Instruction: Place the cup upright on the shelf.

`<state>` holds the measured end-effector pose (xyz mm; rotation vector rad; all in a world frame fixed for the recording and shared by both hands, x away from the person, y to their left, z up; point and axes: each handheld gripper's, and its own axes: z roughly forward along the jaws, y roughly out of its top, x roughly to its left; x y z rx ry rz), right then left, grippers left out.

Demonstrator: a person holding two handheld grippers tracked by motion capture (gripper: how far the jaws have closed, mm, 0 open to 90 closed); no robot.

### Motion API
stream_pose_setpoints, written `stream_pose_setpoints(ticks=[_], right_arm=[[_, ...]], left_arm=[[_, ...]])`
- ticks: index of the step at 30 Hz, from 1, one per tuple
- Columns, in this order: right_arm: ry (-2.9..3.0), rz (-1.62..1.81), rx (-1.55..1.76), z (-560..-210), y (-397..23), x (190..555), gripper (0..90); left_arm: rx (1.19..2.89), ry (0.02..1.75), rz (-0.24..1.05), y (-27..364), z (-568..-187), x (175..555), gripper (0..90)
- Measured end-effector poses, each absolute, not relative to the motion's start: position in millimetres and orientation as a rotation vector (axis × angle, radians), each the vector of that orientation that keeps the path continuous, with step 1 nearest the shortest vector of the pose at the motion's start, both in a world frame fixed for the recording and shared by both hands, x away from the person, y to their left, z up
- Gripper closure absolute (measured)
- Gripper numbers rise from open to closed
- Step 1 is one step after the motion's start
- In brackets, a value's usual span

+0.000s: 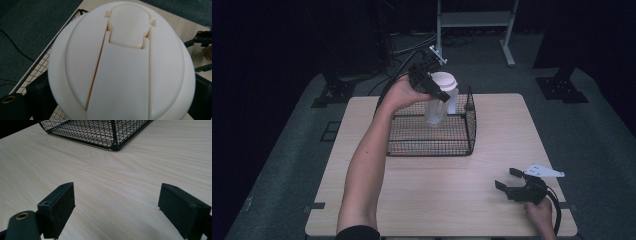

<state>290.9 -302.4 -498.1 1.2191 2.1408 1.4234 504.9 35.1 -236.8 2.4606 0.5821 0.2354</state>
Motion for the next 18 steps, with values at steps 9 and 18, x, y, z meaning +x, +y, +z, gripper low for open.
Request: stream_pose_setpoints(ticks=[9,18], right_arm=[[2.137,1.427,1.222,-498.1,-302.7,291.1,12.9],[2.134,1.434,1.220,-498.3,-302.9,291.5,12.9]], left_arm=[[2.466,0.642,0.203,37.3,-260.8,517.8,5.6],[2.470,0.701,0.186,41.2,-285.7,526.0,5.6]])
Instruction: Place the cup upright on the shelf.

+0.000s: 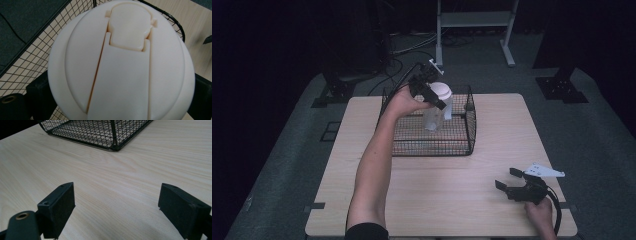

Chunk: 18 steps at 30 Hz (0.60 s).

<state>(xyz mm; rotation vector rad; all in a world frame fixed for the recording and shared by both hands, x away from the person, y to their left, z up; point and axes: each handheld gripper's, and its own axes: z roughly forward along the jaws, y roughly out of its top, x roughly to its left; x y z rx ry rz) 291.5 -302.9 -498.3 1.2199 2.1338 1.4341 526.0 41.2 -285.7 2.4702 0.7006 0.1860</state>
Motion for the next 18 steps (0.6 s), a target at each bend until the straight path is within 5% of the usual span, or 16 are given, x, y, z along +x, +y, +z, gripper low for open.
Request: stream_pose_setpoints(ticks=[18], right_arm=[[2.128,1.464,1.238,-497.8,-306.0,291.1,12.9]], left_arm=[[2.479,0.721,0.147,42.4,-321.6,533.0,5.6]])
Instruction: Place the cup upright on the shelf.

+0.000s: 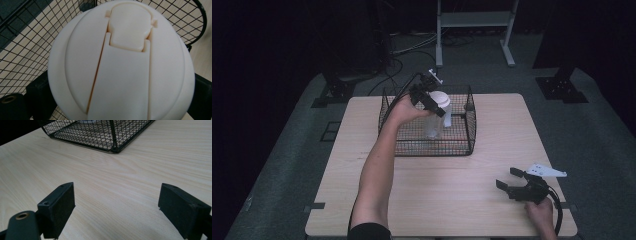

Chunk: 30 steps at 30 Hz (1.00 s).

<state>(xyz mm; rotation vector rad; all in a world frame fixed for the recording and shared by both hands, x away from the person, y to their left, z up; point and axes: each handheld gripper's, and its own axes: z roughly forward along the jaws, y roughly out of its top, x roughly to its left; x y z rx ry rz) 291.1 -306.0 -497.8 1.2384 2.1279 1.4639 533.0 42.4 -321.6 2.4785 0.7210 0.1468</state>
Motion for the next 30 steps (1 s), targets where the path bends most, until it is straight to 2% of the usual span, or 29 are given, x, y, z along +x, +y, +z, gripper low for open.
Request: stream_pose_setpoints(ticks=[14,30], right_arm=[[2.134,1.453,1.227,-498.0,-304.5,291.1,12.9],[2.145,1.442,1.222,-498.0,-302.9,290.5,12.9]], left_arm=[[2.459,0.740,0.138,44.6,-346.3,531.1,5.5],[2.448,0.714,0.199,51.1,-348.7,518.9,5.3]])
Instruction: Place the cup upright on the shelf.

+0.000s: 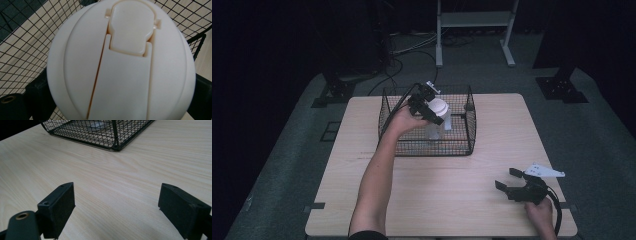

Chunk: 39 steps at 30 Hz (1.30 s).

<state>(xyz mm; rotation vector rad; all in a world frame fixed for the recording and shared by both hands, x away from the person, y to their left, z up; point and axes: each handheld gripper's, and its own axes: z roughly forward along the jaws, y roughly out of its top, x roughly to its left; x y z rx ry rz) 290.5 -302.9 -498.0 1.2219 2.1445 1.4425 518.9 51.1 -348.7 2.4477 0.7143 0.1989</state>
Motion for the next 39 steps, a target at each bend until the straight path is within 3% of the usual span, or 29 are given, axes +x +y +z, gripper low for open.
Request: stream_pose_setpoints(ticks=[22,39], right_arm=[[2.150,1.429,1.217,-497.9,-301.4,290.4,12.9],[2.150,1.425,1.214,-498.1,-301.3,290.7,12.9]], left_arm=[[2.435,0.715,0.237,52.0,-345.6,517.3,2.2],[2.367,0.677,0.261,58.9,-322.1,508.7,2.1]])
